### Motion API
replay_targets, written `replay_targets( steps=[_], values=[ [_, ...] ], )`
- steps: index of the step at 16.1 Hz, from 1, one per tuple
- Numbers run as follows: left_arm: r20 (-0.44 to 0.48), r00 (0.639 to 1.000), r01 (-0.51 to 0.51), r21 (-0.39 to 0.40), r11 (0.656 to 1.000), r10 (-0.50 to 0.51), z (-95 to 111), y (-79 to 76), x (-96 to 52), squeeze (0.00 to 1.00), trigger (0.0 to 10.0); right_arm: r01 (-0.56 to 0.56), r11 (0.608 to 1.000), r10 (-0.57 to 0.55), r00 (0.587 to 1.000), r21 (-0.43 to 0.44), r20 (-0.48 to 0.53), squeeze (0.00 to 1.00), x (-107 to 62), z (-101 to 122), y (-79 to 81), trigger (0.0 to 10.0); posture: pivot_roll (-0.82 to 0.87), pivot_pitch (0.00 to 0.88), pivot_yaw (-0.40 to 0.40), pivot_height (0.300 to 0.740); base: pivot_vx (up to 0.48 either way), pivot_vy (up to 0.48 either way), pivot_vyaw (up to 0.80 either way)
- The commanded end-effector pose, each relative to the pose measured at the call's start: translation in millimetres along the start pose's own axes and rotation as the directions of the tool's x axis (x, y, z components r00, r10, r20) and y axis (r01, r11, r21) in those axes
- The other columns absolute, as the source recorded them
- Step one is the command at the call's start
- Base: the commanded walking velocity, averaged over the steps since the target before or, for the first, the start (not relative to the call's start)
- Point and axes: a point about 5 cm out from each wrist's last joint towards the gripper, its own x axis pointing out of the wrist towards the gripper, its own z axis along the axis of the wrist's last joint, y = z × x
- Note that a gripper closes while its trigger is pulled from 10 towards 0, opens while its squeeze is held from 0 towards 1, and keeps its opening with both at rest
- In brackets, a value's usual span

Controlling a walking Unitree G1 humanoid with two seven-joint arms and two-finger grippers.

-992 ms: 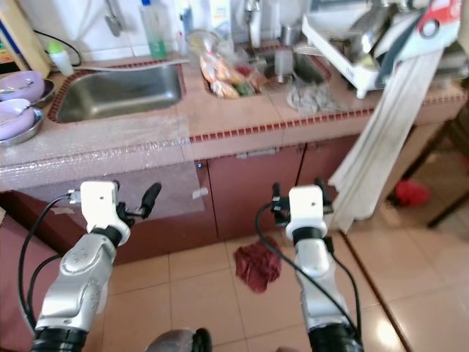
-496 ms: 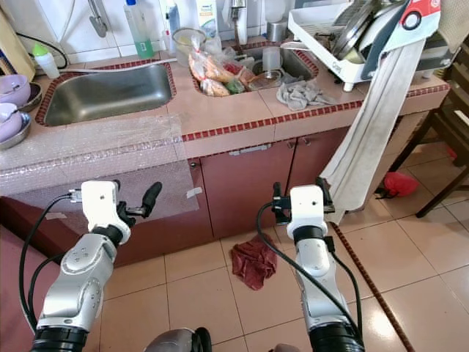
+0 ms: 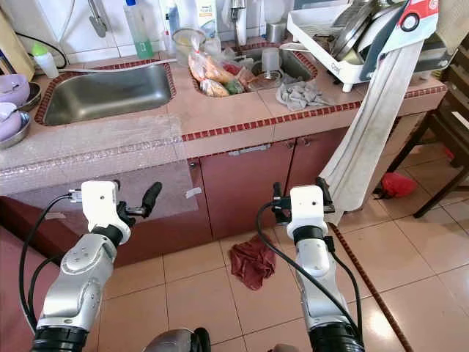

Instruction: Kitchen organization

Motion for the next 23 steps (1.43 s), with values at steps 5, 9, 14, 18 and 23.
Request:
replay_targets(
  steps=[5, 9, 14, 18, 23],
  values=[
    [-0.002, 1.0, -0.006, 0.004, 1.0, 0.006, 2.0, 3.6, 0.6, 0.0, 10.0, 0.017, 1.0, -0.017, 1.0, 0.007, -0.007, 0.0, 0.9, -0.1, -1.7, 10.0, -0.01, 0.0, 0.081, 0.74, 0.0, 0.0, 0.0],
    [-0.002, 1.0, -0.006, 0.004, 1.0, 0.006, 2.0, 3.6, 0.6, 0.0, 10.0, 0.017, 1.0, -0.017, 1.0, 0.007, -0.007, 0.0, 0.9, -0.1, -1.7, 10.0, -0.01, 0.0, 0.081, 0.74, 0.0, 0.0, 0.0],
    [-0.002, 1.0, -0.006, 0.004, 1.0, 0.006, 2.0, 3.6, 0.6, 0.0, 10.0, 0.017, 1.0, -0.017, 1.0, 0.007, -0.007, 0.0, 0.9, -0.1, -1.7, 10.0, -0.01, 0.0, 0.081, 0.74, 0.0, 0.0, 0.0],
    [-0.005, 1.0, -0.009, -0.004, 1.0, 0.009, -3.2, 0.1, 6.4, 0.0, 10.0, 0.017, 0.996, -0.016, 1.0, 0.083, -0.019, 0.0, 0.7, -3.6, -5.1, 10.0, -0.03, 0.0, 0.059, 0.74, 0.0, 0.0, 0.0],
    [-0.013, 1.0, 0.012, 0.02, 1.0, -0.012, -6.3, -2.4, 6.1, 0.0, 10.0, 0.038, 0.995, -0.036, 0.999, 0.096, -0.022, 0.0, 2.3, -4.0, -5.8, 10.0, -0.03, 0.0, 0.063, 0.74, 0.0, 0.0, 0.0]
  ],
)
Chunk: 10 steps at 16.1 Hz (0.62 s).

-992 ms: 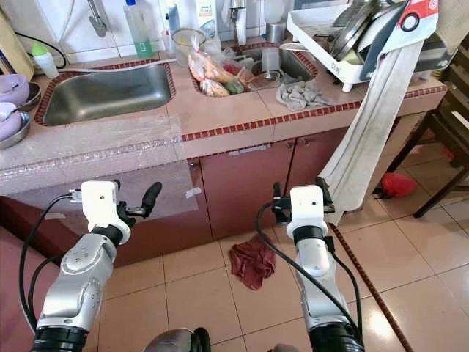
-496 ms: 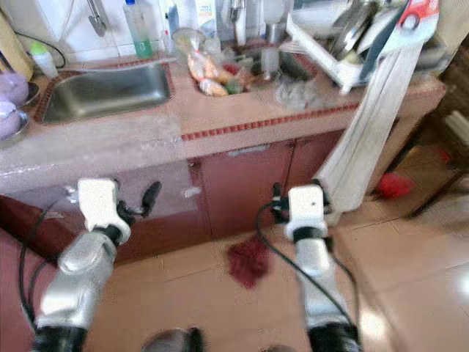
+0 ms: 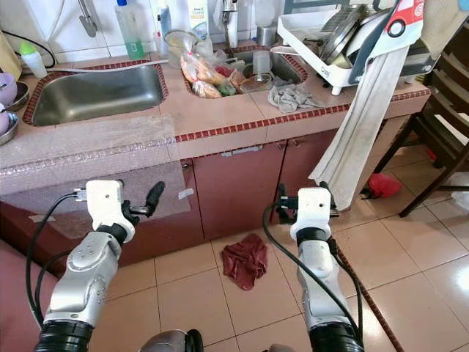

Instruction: Kitchen organization

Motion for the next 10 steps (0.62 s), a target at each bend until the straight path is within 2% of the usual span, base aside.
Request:
replay_targets(
  steps=[1, 4, 7, 8, 10],
  values=[
    [0.002, 1.0, 0.014, -0.001, 1.0, -0.014, -0.7, -0.3, 0.7, 0.0, 10.0, -0.01, 1.0, 0.01, 1.0, 0.014, 0.002, 0.0, 3.1, 2.8, -0.1, 10.0, -0.03, 0.0, 0.062, 0.74, 0.0, 0.0, 0.0],
    [0.012, 1.0, 0.017, -0.008, 1.0, -0.017, 2.9, -2.2, 3.5, 0.0, 10.0, -0.036, 0.998, 0.038, 0.998, -0.046, 0.048, 0.0, 1.5, 8.8, -1.0, 10.0, -0.04, 0.0, 0.066, 0.74, 0.0, 0.0, 0.0],
    [0.044, 0.997, 0.065, -0.004, 0.998, -0.064, 9.6, -8.5, 3.8, 0.0, 10.0, -0.05, 0.998, 0.052, 0.997, -0.038, 0.053, 0.0, 1.9, 10.3, 1.9, 10.0, -0.04, 0.0, 0.07, 0.74, 0.0, 0.0, 0.8],
    [0.037, 0.997, 0.062, -0.028, 0.998, -0.061, 9.2, -7.9, 3.7, 0.0, 10.0, -0.054, 0.998, 0.056, 0.997, -0.032, 0.058, 0.0, 2.7, 10.8, 2.3, 10.0, -0.04, 0.0, 0.076, 0.74, 0.0, 0.0, 0.8],
    [0.041, 0.998, 0.052, 0.004, 0.999, -0.052, 10.2, -6.3, 3.7, 0.0, 10.0, -0.055, 0.998, 0.056, 0.997, -0.019, 0.062, 0.0, 4.0, 11.9, 2.2, 10.0, -0.03, 0.0, 0.077, 0.74, 0.0, 0.0, 0.8]
  ],
)
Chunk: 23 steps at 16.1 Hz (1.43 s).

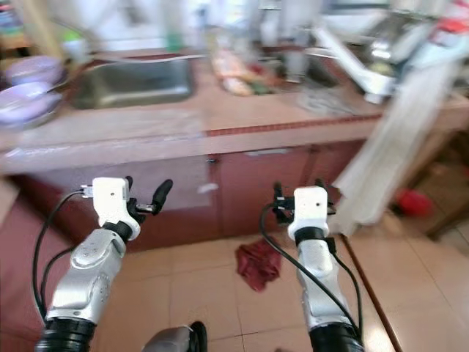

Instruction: Kitchen organization

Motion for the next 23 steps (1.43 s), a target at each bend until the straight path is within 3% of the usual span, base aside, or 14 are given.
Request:
replay_targets(
  steps=[1, 12, 14, 15, 16, 23],
  values=[
    [0.013, 1.0, -0.01, 0.02, 1.0, 0.01, 4.7, 2.7, 0.1, 0.0, 10.0, -0.005, 1.0, 0.005, 0.999, 0.013, 0.036, 0.0, 3.8, 8.0, 1.0, 10.0, -0.03, 0.0, 0.077, 0.74, 0.0, 0.0, 0.0],
    [0.015, 1.0, -0.018, 0.014, 1.0, 0.018, 4.6, 0.6, 2.0, 0.0, 10.0, -0.007, 1.0, 0.005, 0.998, 0.029, 0.064, 0.0, 7.6, 14.2, 4.2, 10.0, -0.04, 0.0, 0.07, 0.74, 0.0, 0.41, 0.0],
    [0.071, 0.997, -0.031, 0.05, 0.998, 0.027, 10.9, 0.3, -1.2, 0.0, 10.0, -0.025, 0.997, 0.022, 0.999, 0.07, 0.043, 0.0, 6.7, 12.5, 5.5, 10.0, -0.03, 0.0, 0.067, 0.74, 0.0, 0.0, 0.0],
    [0.075, 0.997, -0.008, 0.029, 1.0, 0.005, 11.6, -1.4, -2.1, 0.0, 10.0, -0.048, 0.993, 0.044, 0.998, 0.104, 0.043, 0.0, 6.0, 12.7, 7.4, 10.0, -0.03, 0.0, 0.063, 0.74, 0.0, 0.0, 0.0],
    [0.072, 0.997, 0.01, -0.004, 1.0, -0.01, 11.2, -1.4, -2.6, 0.0, 10.0, -0.043, 0.996, 0.039, 0.998, 0.077, 0.051, 0.0, 5.1, 13.5, 6.5, 10.0, -0.03, 0.0, 0.061, 0.74, 0.0, 0.0, 0.0],
    [0.113, 0.993, 0.043, 0.011, 0.999, -0.044, 16.2, -5.6, -5.2, 0.0, 10.0, -0.018, 1.0, 0.016, 0.997, 0.02, 0.079, 0.0, 6.7, 18.0, -1.2, 10.0, -0.03, 0.0, 0.051, 0.74, 0.0, 0.0, 0.0]
  ],
)
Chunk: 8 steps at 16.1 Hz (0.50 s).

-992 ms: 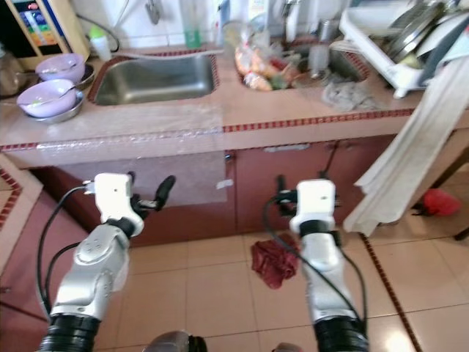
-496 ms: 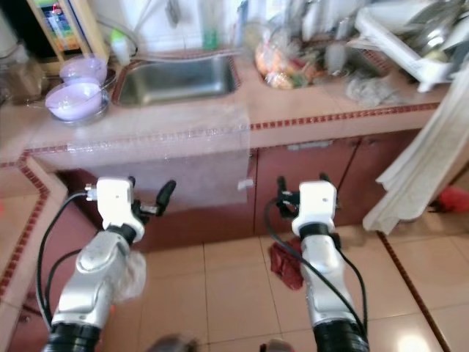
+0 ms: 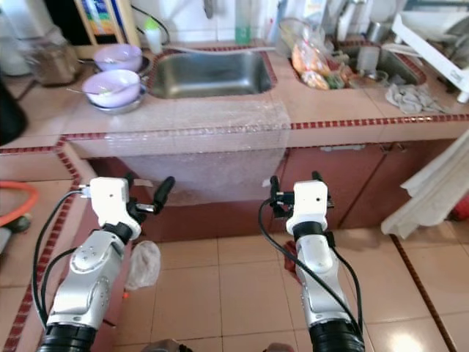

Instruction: Kitchen organization

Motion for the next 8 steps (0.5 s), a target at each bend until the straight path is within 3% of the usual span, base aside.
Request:
replay_targets(
  steps=[1, 4, 8],
  values=[
    [0.045, 0.999, 0.004, 0.008, 1.0, -0.005, 11.9, 1.1, 1.4, 0.0, 10.0, 0.013, 1.0, -0.013, 0.999, -0.003, 0.036, 0.0, 4.4, 9.0, -4.6, 10.0, -0.04, 0.0, 0.05, 0.74, 0.0, 0.0, 0.0],
    [0.063, 0.998, 0.011, 0.008, 1.0, -0.011, 16.0, -0.7, 1.1, 0.0, 10.0, -0.006, 1.0, 0.006, 0.998, -0.001, 0.063, 0.0, 6.6, 15.7, -2.3, 10.0, -0.03, 0.0, 0.05, 0.74, 0.0, 0.0, 0.0],
    [0.061, 0.998, 0.017, 0.003, 1.0, -0.017, 16.1, -1.9, -0.4, 0.0, 10.0, -0.021, 1.0, 0.022, 0.997, -0.012, 0.072, 0.0, 5.6, 16.9, 1.1, 10.0, -0.03, 0.0, 0.048, 0.74, 0.292, 0.0, 0.0]
  ],
)
